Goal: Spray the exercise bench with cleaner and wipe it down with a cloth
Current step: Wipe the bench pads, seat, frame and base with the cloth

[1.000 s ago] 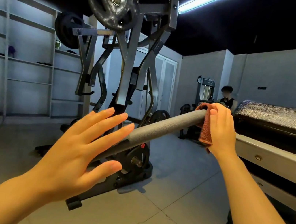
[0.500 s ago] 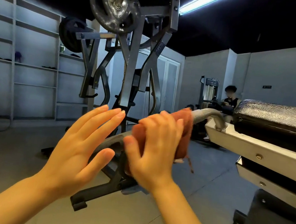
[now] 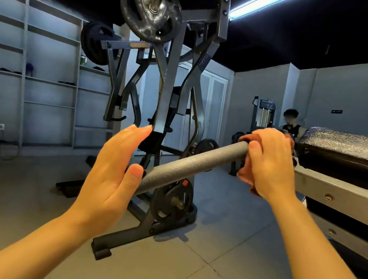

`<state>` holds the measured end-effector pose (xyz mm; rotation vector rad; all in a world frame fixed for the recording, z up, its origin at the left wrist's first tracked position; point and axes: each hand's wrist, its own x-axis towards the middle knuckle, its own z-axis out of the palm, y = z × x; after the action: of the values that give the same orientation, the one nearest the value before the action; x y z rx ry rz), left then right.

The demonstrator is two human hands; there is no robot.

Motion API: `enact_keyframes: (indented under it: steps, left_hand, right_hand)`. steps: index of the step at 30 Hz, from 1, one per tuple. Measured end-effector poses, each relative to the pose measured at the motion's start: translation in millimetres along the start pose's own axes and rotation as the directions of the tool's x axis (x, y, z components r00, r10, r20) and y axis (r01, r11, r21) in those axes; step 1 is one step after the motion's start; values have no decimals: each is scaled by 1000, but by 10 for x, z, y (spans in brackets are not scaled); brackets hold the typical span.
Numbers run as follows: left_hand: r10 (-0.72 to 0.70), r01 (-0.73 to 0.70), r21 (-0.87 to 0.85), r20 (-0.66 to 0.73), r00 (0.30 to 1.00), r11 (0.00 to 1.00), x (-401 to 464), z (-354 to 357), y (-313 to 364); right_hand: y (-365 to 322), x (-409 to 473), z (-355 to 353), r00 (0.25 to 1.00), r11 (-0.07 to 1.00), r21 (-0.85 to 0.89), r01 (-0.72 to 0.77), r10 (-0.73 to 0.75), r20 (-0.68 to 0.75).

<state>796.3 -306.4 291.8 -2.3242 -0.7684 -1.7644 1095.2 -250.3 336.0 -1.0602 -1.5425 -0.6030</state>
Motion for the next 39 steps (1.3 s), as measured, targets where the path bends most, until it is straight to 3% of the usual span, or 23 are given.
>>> enact_keyframes:
  steps: [4,8,13,16,19,21,24,28,31,35,39]
  left_hand:
    - [19,-19,6,-2,1000,1000,10,4,-18]
    - [11,-11,0,-1,1000,1000,-7,15,-6]
    - [-49,45,-133,-24,999,990,-22,12,30]
    - [-89,87,-200,1,996,976,-34,-6,29]
    - [52,-51,-25,56,997,998,-39,-45,-19]
    - [184,-202,144,127,975,969,-35,-55,-66]
    - [283,-321,255,173,943,912,-36,-39,-87]
    - [328,-349,264,121,937,899,-47,-9,-96]
    - [308,-311,204,50,950,928,-32,14,-88]
    - [121,-120,35,-32,992,992,-35,29,-53]
    - [75,-75,-12,-24,997,997,-38,33,-22]
  right_hand:
    - [-231,-104,219,988,993,46,-109,114,-106]
    - [-765,-343,343,987,989,125,-84,99,-126]
    - [-1679,-825,647,986,967,196,165,-161,-39]
    - [-1707,-954,718,948,943,114,312,-316,17]
    - [-1321,-750,550,908,910,25,414,-415,61]
    - [-1006,-572,405,937,938,26,345,-346,54]
    - [-513,-276,222,984,984,14,178,-178,29]
    - [126,36,78,997,995,58,-76,76,-2]
    - [221,101,102,961,957,102,-270,275,-36]
    - [-147,-17,242,949,954,180,-242,271,-164]
    - [-630,-175,379,956,960,211,-183,224,-190]
